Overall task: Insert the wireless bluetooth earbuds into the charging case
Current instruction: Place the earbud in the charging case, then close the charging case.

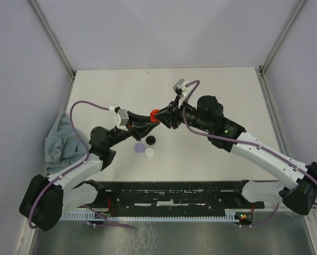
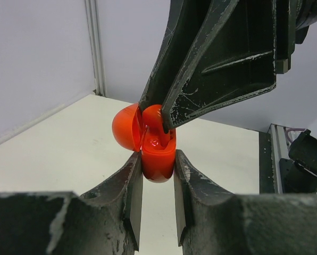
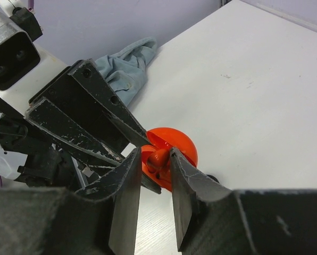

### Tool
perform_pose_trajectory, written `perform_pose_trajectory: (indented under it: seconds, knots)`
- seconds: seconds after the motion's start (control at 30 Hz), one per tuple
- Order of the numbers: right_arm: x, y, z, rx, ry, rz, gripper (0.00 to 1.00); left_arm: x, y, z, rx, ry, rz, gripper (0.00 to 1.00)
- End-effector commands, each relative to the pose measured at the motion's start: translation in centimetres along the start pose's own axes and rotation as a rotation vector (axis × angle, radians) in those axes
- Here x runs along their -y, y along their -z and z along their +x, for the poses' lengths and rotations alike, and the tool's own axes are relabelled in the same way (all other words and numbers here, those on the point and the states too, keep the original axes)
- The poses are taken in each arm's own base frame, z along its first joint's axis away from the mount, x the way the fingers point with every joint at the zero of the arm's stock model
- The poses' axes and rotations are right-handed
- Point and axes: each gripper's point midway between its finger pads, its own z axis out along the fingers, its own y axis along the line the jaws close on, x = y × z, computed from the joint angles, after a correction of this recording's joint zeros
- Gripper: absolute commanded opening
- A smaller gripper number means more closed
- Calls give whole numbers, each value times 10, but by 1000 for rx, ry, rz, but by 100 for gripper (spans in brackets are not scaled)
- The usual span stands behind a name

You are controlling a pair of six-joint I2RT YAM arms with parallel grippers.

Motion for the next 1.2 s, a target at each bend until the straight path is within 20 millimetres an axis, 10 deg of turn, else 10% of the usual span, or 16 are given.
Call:
perform_pose_trajectory:
  seconds: [0.0, 0.77, 1.17]
  knots:
    - [-5, 3, 1, -8, 25, -22, 37, 5, -8, -47, 134, -63, 19, 3]
    - [-25, 3, -18, -153, 78, -104, 48, 11, -7, -26, 50, -65, 70, 3]
    - [-11, 38, -22, -299, 249, -94, 84, 20, -8, -15, -29, -72, 145, 3]
